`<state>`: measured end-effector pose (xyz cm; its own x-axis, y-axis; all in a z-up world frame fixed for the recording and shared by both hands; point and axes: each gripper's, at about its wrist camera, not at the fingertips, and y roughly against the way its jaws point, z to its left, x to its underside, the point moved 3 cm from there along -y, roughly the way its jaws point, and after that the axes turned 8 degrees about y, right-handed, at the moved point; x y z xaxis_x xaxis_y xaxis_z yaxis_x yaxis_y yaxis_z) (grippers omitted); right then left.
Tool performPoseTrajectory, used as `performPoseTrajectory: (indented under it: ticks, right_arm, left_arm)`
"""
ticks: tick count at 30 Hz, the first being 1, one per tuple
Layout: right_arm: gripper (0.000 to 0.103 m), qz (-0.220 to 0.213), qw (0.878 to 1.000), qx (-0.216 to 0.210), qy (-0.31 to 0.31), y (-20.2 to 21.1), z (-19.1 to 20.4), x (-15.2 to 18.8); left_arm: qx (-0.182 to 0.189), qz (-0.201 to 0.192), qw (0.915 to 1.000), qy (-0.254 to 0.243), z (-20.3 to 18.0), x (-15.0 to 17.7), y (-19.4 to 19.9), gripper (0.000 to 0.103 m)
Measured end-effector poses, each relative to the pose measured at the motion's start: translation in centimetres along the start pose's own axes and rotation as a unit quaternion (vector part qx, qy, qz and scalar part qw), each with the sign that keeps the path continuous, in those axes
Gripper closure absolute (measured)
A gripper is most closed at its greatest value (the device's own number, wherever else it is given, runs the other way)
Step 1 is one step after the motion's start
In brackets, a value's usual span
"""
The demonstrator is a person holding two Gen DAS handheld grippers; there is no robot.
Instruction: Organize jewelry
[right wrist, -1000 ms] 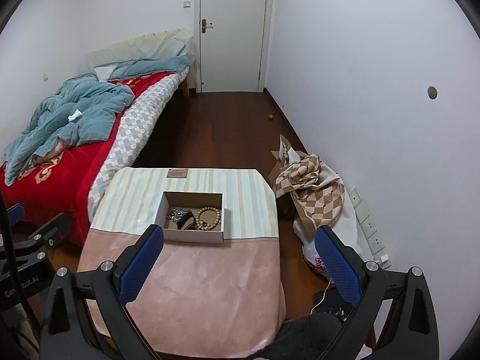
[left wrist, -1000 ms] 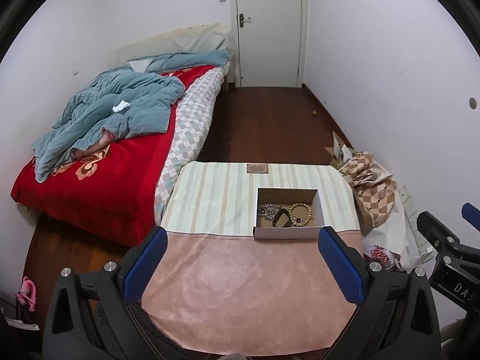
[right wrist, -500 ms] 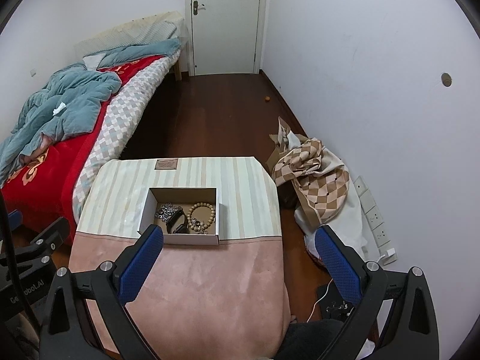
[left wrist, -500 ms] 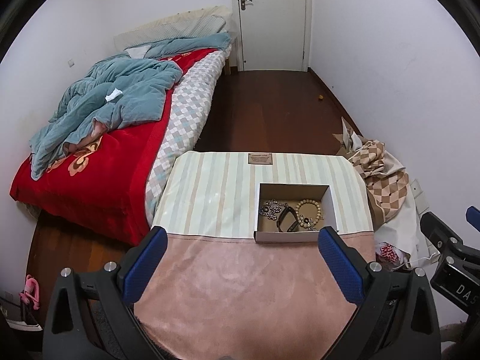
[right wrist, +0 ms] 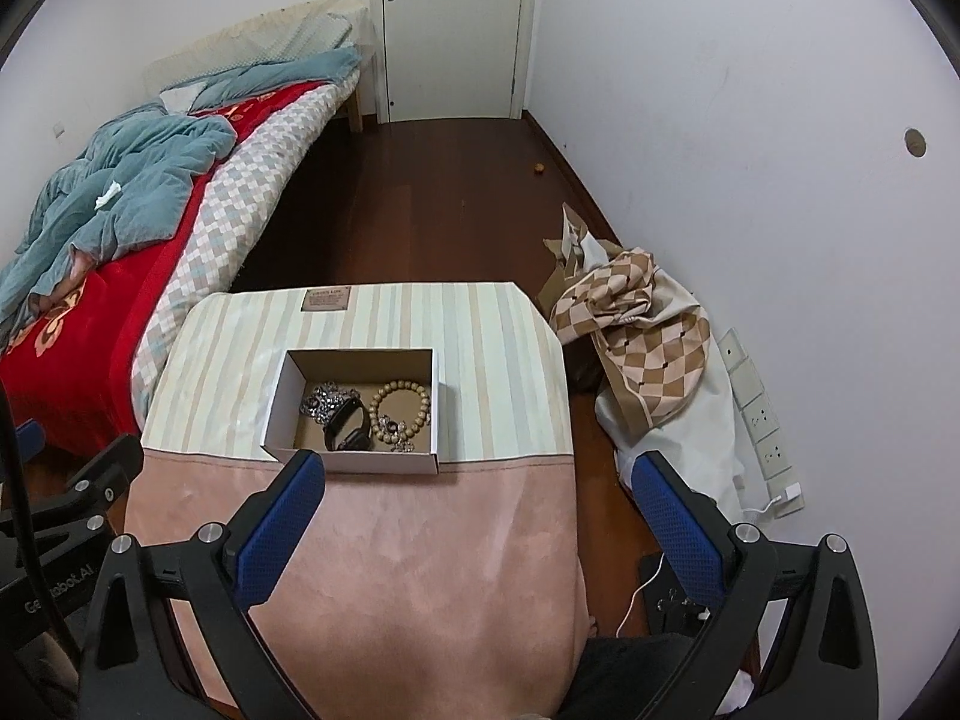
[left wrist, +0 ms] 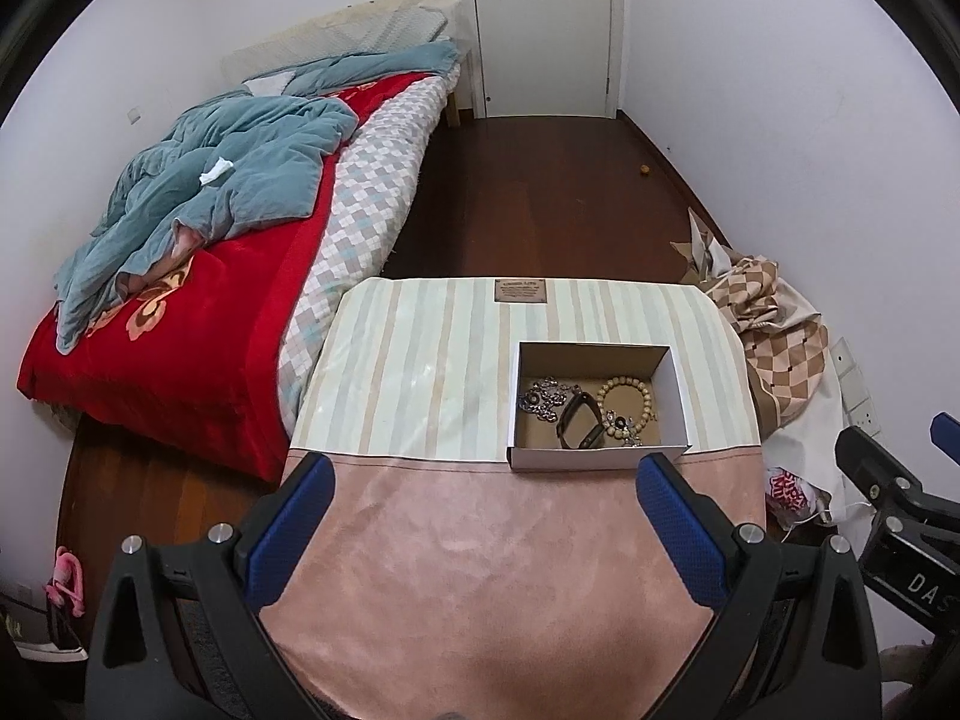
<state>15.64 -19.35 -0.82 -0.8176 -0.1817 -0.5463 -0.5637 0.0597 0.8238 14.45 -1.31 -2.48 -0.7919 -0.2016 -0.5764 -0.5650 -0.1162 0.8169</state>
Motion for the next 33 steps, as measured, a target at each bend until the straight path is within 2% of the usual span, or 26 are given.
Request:
performPoseTrajectory:
  ticks: [33]
  right_arm:
    - [0.0,0.002,1.0,0.004,-0.002,-0.2,-0.23,0.42]
  left_arm:
    - [0.001,-0.015,0.9999,-0.005,-0.68,-0.25,0.54,0.0]
